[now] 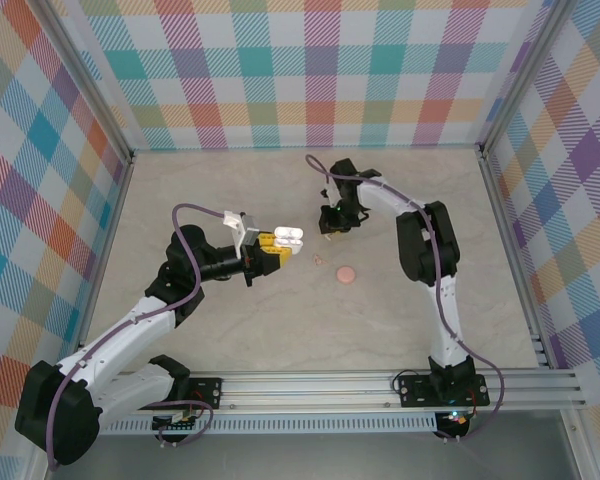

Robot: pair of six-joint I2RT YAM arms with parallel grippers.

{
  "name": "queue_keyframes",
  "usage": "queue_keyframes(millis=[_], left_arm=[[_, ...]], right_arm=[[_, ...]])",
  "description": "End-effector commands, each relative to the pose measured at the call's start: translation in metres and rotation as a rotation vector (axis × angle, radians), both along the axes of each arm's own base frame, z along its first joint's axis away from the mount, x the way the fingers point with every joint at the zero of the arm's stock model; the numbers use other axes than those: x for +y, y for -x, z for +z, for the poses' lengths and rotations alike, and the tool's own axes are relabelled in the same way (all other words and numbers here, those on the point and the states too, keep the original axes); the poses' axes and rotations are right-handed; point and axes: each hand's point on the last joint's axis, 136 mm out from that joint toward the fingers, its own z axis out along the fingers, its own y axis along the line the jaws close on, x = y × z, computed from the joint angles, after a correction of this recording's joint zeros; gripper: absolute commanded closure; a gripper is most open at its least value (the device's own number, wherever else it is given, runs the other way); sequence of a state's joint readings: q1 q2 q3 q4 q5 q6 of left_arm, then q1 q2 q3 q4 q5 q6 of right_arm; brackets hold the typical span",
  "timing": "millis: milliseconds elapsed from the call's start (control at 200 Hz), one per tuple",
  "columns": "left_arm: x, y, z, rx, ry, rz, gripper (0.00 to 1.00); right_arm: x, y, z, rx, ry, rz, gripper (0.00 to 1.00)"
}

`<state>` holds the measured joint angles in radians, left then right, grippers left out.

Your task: Insert the wireless bluetooth earbuds into the charging case

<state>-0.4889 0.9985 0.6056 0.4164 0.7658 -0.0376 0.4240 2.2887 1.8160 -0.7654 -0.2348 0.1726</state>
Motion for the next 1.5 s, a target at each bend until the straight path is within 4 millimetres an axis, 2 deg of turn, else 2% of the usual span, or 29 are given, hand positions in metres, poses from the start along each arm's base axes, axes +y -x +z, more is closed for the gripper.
queue_keyframes(millis=[0,275,625,1495], left_arm=[[0.0,-0.004,0.0,0.01,0.008,0.017,0.87],[0.002,-0.018,-0.008,0.035,0.013,0.087,0.87],[0.005,-0.034,-0.015,0.061,0.038,0.161,0.87],[0.006,-0.048,-0.017,0.036,0.092,0.212,0.87]], right_arm=[[0.004,-0.008,0.031,-0.037,-0.142,-0.048,0.79],[-0.003,-0.008,0.055,-0.078,-0.307,-0.096,0.8],[-0.003,-0.001,0.106,-0.156,-0.509,-0.098,0.81],[-0.003,0.046,0.237,-0.412,-0.743,-0.007,0.79]])
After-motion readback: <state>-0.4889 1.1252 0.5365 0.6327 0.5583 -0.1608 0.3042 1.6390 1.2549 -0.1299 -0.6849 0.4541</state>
